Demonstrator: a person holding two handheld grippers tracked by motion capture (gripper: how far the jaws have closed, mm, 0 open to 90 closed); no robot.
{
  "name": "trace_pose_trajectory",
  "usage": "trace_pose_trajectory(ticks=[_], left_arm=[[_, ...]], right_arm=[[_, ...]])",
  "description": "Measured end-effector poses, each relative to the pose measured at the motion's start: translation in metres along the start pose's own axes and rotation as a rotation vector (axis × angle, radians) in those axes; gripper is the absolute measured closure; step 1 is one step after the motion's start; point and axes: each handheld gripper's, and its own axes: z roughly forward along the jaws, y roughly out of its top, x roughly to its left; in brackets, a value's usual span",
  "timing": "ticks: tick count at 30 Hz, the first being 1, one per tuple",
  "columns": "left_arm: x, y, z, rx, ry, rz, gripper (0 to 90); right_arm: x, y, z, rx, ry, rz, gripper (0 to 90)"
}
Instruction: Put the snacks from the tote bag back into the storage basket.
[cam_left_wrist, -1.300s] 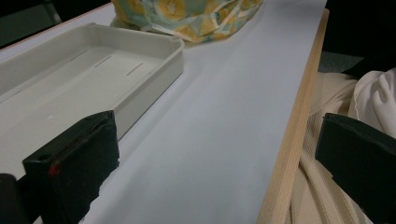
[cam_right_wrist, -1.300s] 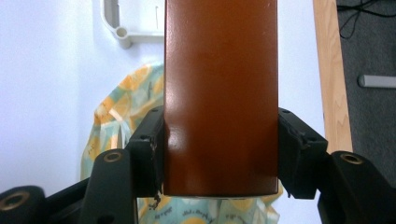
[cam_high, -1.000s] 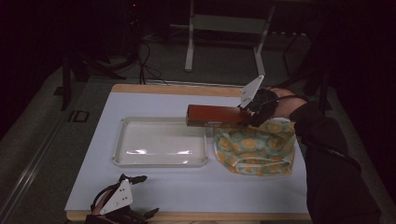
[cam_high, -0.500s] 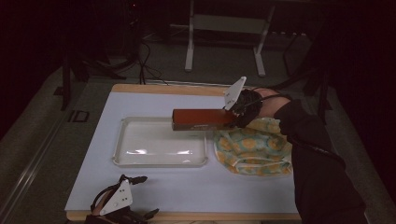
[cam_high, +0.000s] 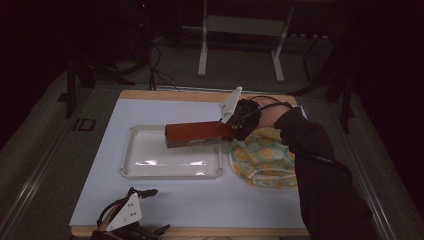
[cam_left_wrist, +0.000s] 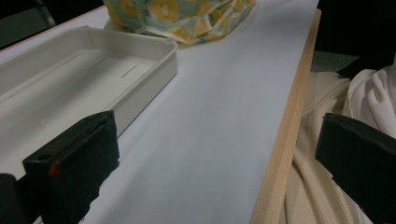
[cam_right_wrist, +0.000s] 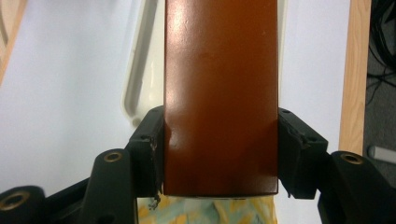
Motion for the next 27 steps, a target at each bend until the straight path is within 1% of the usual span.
trace_pose_trajectory(ticks=[2,5,6,7,10,11,12,14,16,18,21,22,23,24,26,27], left_arm=[[0.0,0.0,0.0,0.0,-0.002,0.001,0.0],[0.0,0.0,0.0,0.001,-0.005,0.003,0.0],[0.0,0.0,0.0,0.001,-0.005,0.003,0.0],[0.0,0.0,0.0,0.001,-0.006,0.004,0.0],[0.0,0.0,0.0,0.0,-0.007,0.005,0.0],[0.0,0.0,0.0,0.0,-0.007,0.005,0.0],[0.0,0.0,0.0,0.0,-0.009,0.005,0.0],[0.0,0.0,0.0,0.0,-0.009,0.005,0.0],[0.0,0.0,0.0,0.001,-0.011,0.006,0.0],[0.0,0.0,0.0,0.001,-0.011,0.006,0.0],[0.0,0.0,0.0,0.0,-0.012,0.005,0.0],[0.0,0.0,0.0,0.0,-0.012,0.005,0.0],[0.0,0.0,0.0,0.0,-0.012,0.005,0.0],[0.0,0.0,0.0,0.002,-0.012,0.008,0.0],[0.0,0.0,0.001,0.003,-0.013,0.009,0.0],[0.0,0.0,0.001,0.003,-0.013,0.009,0.0]], right_arm=[[0.0,0.004,0.002,-0.015,-0.002,-0.005,42.8],[0.001,0.01,0.006,-0.064,-0.003,-0.02,42.8],[0.001,0.01,0.006,-0.064,-0.003,-0.02,42.8],[0.0,0.013,0.011,-0.077,-0.005,-0.027,42.8],[-0.001,0.014,0.017,-0.087,0.003,-0.022,42.8],[-0.001,0.014,0.017,-0.087,0.003,-0.022,42.8],[-0.001,0.014,0.024,-0.075,0.01,-0.024,42.7],[-0.001,0.012,0.032,-0.052,0.013,-0.026,42.8],[-0.003,0.01,0.038,-0.055,0.017,-0.008,42.8],[-0.003,0.008,0.045,-0.057,0.021,-0.006,42.8],[-0.004,0.006,0.056,-0.055,0.031,0.014,42.8],[-0.004,0.006,0.056,-0.055,0.031,0.014,42.8],[-0.004,0.005,0.061,-0.048,0.031,0.028,42.8],[-0.004,0.001,0.07,-0.03,0.041,0.045,42.8],[-0.005,-0.001,0.078,-0.007,0.047,0.068,42.8],[-0.005,-0.003,0.082,-0.006,0.052,0.076,42.9]])
